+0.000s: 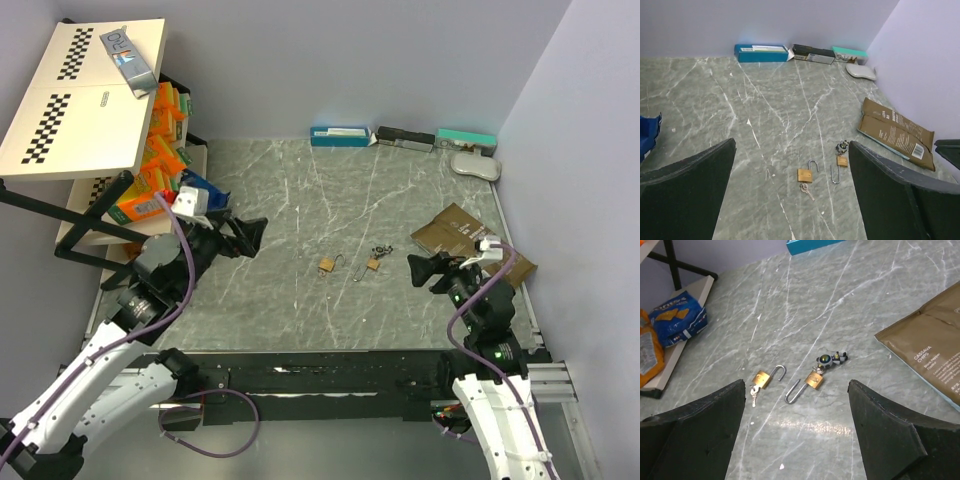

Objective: Unlock with the key

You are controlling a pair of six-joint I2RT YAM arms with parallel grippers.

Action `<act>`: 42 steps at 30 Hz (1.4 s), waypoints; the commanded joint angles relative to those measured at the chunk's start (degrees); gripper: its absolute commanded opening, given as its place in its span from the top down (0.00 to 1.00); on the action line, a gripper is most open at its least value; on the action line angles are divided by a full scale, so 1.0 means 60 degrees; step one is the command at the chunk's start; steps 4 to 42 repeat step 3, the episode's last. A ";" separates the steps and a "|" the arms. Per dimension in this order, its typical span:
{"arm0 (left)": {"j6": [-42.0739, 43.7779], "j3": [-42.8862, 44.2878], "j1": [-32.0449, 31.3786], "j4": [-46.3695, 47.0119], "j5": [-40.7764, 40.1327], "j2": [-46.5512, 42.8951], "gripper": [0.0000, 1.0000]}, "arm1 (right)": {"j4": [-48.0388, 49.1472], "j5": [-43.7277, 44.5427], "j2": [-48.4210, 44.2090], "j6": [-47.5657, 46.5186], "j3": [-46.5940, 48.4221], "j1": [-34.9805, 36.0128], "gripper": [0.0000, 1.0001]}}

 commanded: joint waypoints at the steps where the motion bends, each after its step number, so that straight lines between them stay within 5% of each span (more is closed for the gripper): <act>1: 0.0134 0.0126 -0.0007 0.0041 -0.0101 -0.0092 0.01 | -0.0107 0.0182 -0.0073 -0.0228 0.0422 -0.0053 0.11; 42: 0.0120 0.0214 -0.0007 -0.0061 -0.0116 -0.0019 0.01 | -0.0078 0.0196 -0.0117 -0.0214 0.0408 -0.0053 0.11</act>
